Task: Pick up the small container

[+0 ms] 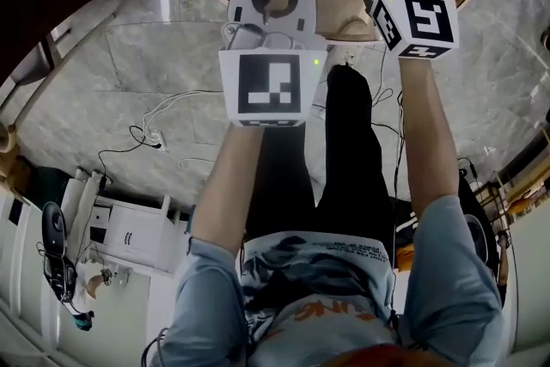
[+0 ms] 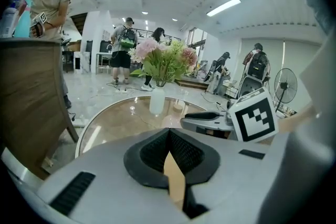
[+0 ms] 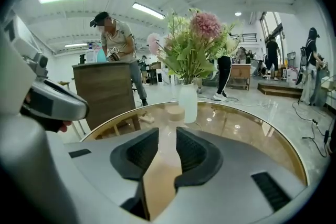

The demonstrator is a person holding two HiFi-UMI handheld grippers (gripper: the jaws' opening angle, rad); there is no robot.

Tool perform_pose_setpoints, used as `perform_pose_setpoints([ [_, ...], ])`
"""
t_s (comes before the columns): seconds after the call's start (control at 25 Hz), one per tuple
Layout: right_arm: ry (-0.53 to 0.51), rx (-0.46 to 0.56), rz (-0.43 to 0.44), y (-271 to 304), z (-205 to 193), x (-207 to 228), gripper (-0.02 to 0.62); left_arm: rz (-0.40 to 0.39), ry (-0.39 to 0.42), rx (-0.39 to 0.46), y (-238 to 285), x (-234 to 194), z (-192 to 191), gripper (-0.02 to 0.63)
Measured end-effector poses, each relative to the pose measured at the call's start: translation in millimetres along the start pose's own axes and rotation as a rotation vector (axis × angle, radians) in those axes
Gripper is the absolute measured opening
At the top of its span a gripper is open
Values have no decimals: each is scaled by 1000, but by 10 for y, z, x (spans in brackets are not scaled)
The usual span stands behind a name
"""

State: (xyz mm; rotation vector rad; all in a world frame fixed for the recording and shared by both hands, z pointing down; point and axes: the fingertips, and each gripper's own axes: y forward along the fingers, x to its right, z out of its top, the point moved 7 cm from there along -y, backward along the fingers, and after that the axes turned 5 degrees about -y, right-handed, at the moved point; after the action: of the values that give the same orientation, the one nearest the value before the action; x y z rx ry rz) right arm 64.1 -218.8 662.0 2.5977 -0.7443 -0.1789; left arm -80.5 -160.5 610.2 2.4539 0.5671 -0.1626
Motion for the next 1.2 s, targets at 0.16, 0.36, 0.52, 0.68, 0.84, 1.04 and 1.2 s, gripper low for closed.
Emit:
perform_pose_setpoints([
  [0.16, 8, 12, -29, 166, 42, 66, 114, 1, -16, -5, 58, -26, -29, 23],
  [0.36, -36, 5, -71, 303, 35, 96, 142, -10, 32, 1, 112, -22, -32, 23],
  [0.52, -59, 17, -70, 394, 45, 114, 156, -6, 15, -4, 134, -73, -42, 23],
  [0.68, -47, 55, -83, 428, 36, 123, 161, -21, -29, 1, 150, -89, -59, 23],
  [0.84, -38, 92, -114, 491, 48, 140, 164, -29, -23, -21, 154, -89, -82, 23],
  [1.04, -40, 107, -135, 604, 104, 159, 153, -19, -41, -13, 142, -101, -103, 23],
  [1.2, -10, 88, -123, 623, 112, 183, 155, -21, -33, -33, 123, -92, -145, 23],
])
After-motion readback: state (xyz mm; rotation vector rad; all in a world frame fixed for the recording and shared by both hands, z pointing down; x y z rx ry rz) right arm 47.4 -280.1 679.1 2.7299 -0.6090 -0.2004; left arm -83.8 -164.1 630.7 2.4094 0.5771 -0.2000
